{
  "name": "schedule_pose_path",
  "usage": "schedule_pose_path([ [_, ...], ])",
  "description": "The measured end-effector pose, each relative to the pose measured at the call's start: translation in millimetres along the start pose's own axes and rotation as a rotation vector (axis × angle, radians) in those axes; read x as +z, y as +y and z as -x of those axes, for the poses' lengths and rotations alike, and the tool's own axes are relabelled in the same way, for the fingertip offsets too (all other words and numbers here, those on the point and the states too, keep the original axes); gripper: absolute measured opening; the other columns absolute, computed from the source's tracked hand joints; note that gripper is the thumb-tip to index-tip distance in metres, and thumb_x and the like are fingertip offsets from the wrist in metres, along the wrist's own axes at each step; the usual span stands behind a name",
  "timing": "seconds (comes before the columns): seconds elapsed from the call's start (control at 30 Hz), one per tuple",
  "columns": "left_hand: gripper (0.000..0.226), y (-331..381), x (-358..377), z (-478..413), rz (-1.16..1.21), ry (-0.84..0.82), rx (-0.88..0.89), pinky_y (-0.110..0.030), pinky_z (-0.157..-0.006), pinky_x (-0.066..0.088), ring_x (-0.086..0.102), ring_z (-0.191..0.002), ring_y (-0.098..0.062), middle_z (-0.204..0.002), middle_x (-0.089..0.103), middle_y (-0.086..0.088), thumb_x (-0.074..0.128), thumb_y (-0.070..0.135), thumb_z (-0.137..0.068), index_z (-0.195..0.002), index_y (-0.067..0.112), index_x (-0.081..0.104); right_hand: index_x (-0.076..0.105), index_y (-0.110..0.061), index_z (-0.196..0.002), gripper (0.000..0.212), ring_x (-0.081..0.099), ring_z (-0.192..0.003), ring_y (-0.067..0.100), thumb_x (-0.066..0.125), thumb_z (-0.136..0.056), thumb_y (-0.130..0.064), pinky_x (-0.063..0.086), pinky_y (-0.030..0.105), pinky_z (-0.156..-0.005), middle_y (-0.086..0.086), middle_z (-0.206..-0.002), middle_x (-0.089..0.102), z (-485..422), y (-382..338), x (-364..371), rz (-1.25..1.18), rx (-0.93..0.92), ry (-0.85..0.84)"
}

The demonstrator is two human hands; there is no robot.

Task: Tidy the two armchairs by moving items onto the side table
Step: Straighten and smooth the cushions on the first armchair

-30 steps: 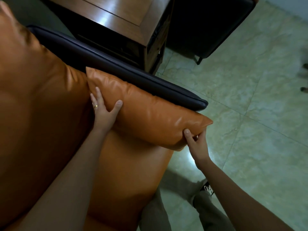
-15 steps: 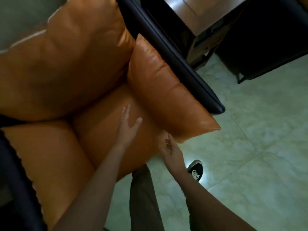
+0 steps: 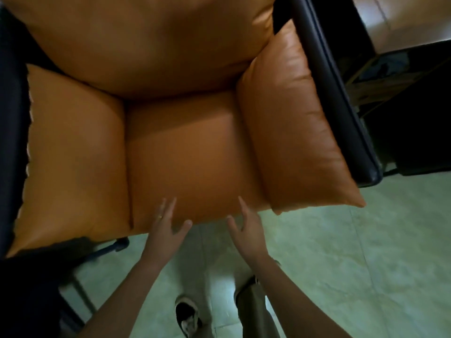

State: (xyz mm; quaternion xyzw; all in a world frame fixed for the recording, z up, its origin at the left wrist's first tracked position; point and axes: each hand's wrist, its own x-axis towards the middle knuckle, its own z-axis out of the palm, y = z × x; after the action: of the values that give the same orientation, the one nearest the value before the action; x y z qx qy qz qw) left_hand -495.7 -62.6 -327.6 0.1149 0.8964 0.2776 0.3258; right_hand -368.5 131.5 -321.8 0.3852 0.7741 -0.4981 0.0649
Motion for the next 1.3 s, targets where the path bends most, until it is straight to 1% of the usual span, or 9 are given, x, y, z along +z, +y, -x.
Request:
schedule_pose_path([
  [0.1,0.079,-34,5,-21,-0.188,0.024,0.100,-0.054,-0.123,0.017,-0.010,-0.152,-0.009,-0.166,-0.004,0.014,0.053,0.060,-0.093,-0.160,0.036,0.017,0.029,-0.020,-0.158,0.066,0.020,-0.153,0.027,0.055,-0.100,-0.039,0.018,0.047,-0.125,0.006,-0.162,0.034,-26,5,23,0.160,-0.103,0.010],
  [0.2,0.073,-55,4,-60,-0.343,0.155,0.211,-0.061,-0.122,0.009,-0.009,-0.155,-0.016,-0.169,-0.003,0.006,0.034,0.069,-0.097,-0.159,0.037,0.015,0.028,-0.024,-0.159,0.066,0.010,-0.156,0.024,0.052,-0.100,-0.041,0.004,0.047,-0.126,0.002,-0.166,0.025,-68,12,45,0.377,-0.255,0.090],
  [0.37,0.074,-83,28,-110,-0.497,0.269,0.148,-0.080,-0.108,0.002,-0.017,-0.155,-0.023,-0.169,-0.014,0.007,0.012,0.084,-0.090,-0.155,0.052,-0.001,0.018,-0.030,-0.161,0.073,-0.004,-0.157,0.023,0.035,-0.098,-0.063,-0.009,0.055,-0.123,-0.003,-0.170,0.010,-120,41,80,0.622,-0.366,0.227],
  [0.43,0.074,-96,45,-121,-0.588,0.410,0.168,-0.082,-0.105,0.002,-0.010,-0.156,-0.027,-0.170,-0.006,0.003,0.012,0.083,-0.091,-0.156,0.050,0.001,0.021,-0.030,-0.160,0.075,0.003,-0.157,0.027,0.033,-0.096,-0.067,-0.006,0.056,-0.122,-0.001,-0.169,0.015,-131,58,96,0.701,-0.436,0.368],
  [0.5,0.074,-105,55,-130,-0.593,0.513,0.203,-0.081,-0.106,0.002,0.001,-0.156,-0.031,-0.170,0.007,0.000,0.017,0.081,-0.093,-0.157,0.047,0.010,0.025,-0.030,-0.159,0.075,0.013,-0.155,0.028,0.031,-0.096,-0.070,-0.002,0.056,-0.122,-0.001,-0.167,0.023,-140,71,106,0.712,-0.500,0.492],
  [0.6,0.072,-113,57,-134,-0.577,0.639,0.262,-0.080,-0.107,0.005,0.009,-0.155,-0.030,-0.169,0.014,0.001,0.019,0.080,-0.094,-0.157,0.045,0.016,0.030,-0.029,-0.157,0.075,0.017,-0.155,0.028,0.029,-0.096,-0.071,0.001,0.058,-0.123,-0.001,-0.165,0.027,-148,76,109,0.688,-0.575,0.593],
  [0.83,0.074,-115,58,-127,-0.494,0.681,0.267,-0.074,-0.113,-0.003,-0.005,-0.156,-0.016,-0.169,0.006,0.010,0.011,0.083,-0.092,-0.157,0.048,0.013,0.037,-0.027,-0.155,0.072,0.021,-0.154,0.027,0.029,-0.096,-0.069,0.008,0.059,-0.123,0.000,-0.163,0.034,-141,74,112,0.703,-0.567,0.653],
  [1.07,0.073,-115,59,-128,-0.472,0.718,0.282,-0.073,-0.113,-0.002,0.005,-0.156,-0.020,-0.169,0.014,0.007,0.013,0.080,-0.094,-0.157,0.044,0.018,0.034,-0.029,-0.156,0.071,0.019,-0.154,0.025,0.028,-0.097,-0.068,0.008,0.058,-0.123,-0.001,-0.164,0.032,-140,74,111,0.723,-0.582,0.661],
  [1.3,0.070,-136,59,-106,-0.568,0.671,0.311,-0.067,-0.119,0.005,-0.001,-0.156,-0.027,-0.170,0.006,0.006,0.007,0.074,-0.097,-0.159,0.042,0.010,0.029,-0.030,-0.158,0.070,0.011,-0.156,0.025,0.024,-0.099,-0.067,0.004,0.056,-0.124,-0.001,-0.167,0.025,-134,84,110,0.730,-0.595,0.638],
])
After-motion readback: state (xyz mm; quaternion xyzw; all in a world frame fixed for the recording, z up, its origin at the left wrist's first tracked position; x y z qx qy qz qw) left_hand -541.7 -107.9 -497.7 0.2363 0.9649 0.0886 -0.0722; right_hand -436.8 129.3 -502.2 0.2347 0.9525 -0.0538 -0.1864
